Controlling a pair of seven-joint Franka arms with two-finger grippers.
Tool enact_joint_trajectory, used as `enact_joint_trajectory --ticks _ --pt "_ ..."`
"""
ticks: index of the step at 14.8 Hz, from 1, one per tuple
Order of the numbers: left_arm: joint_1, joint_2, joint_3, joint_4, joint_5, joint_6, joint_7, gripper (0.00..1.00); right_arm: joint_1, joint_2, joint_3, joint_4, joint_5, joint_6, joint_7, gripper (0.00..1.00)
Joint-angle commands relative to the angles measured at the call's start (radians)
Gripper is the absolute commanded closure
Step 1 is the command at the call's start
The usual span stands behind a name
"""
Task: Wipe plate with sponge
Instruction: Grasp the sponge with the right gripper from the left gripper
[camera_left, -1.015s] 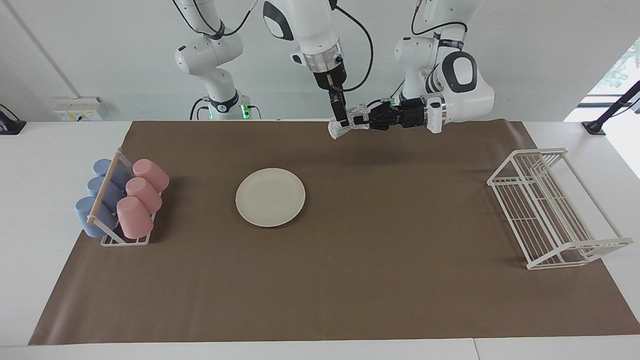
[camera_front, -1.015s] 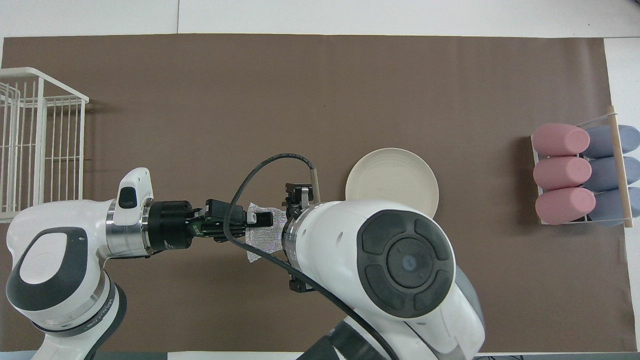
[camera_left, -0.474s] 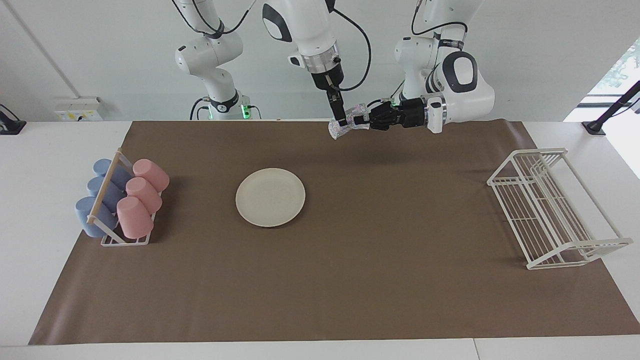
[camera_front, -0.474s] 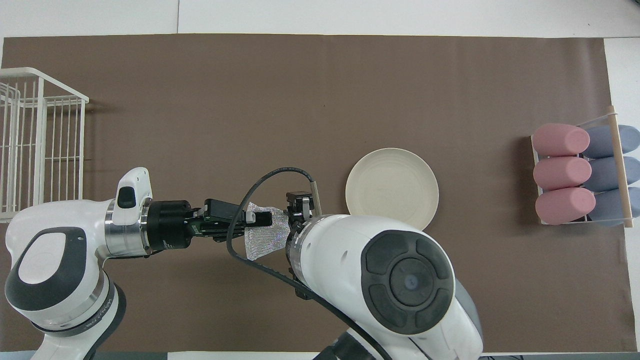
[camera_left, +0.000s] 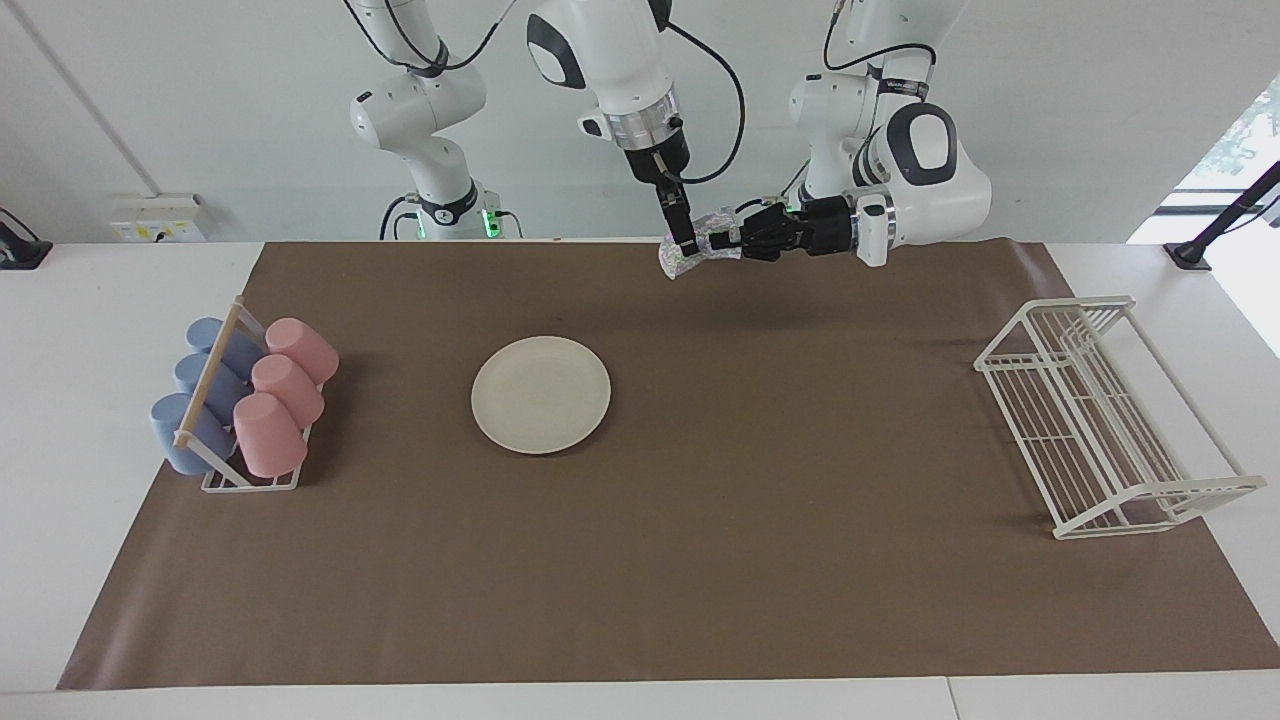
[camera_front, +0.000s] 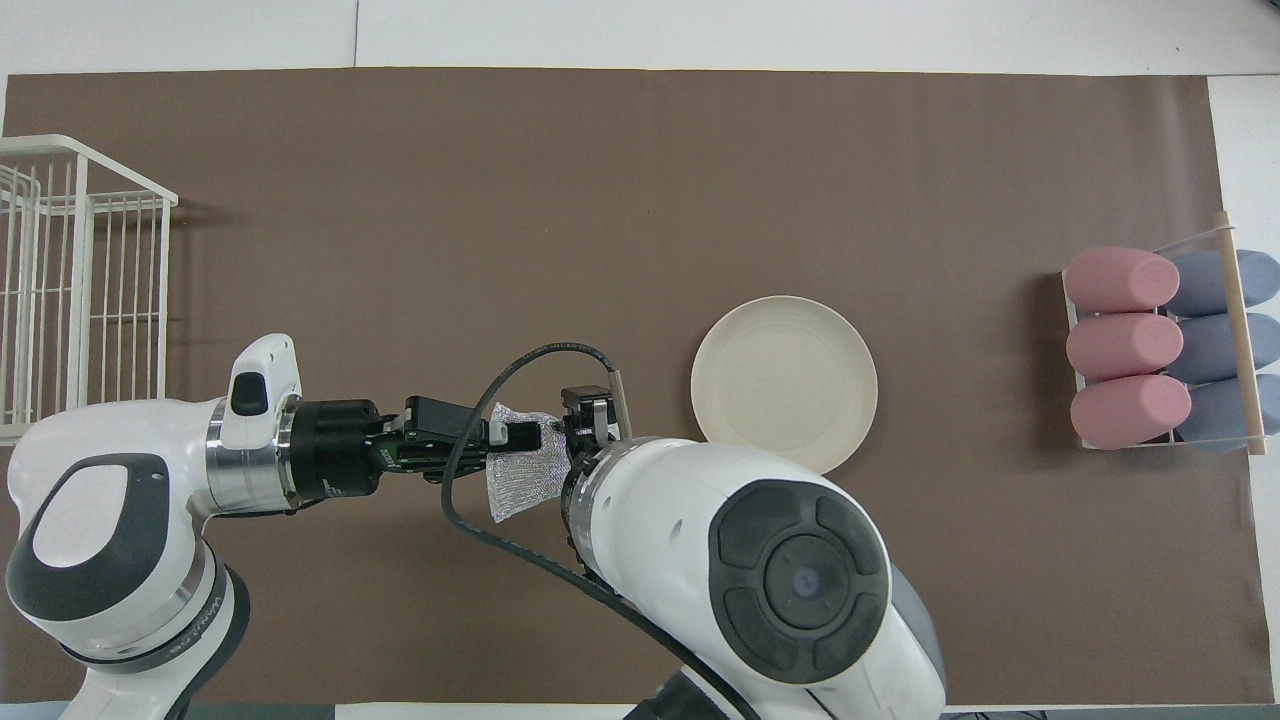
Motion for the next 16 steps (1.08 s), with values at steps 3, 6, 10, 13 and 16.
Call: enact_joint_trajectory --ticks 3,6,10,13,16 --pt "0.007 -0.033 0.004 -0.032 -0.016 -0.012 0.001 1.00 0.007 -0.015 0.002 -0.042 0.019 0.074 -0.076 0.65" --pt "0.006 -0.033 0.004 -0.032 -0.016 -0.012 -0.002 1.00 0.007 -0.015 0.002 -0.043 0.020 0.069 -0.144 1.00" --pt "0.007 -0.033 0.004 -0.032 -0.015 -0.014 -0.002 1.00 0.005 -0.015 0.002 -0.042 0.014 0.071 -0.170 1.00" --pt "0.006 -0.033 0.004 -0.032 -0.012 -0.014 -0.002 1.00 0.005 -0.015 0.002 -0.042 0.016 0.071 -0.178 1.00" --pt "0.006 -0.037 0.004 -0.032 -0.009 -0.008 -0.008 0.09 0.005 -0.014 0.002 -0.042 0.014 0.071 -0.180 1.00"
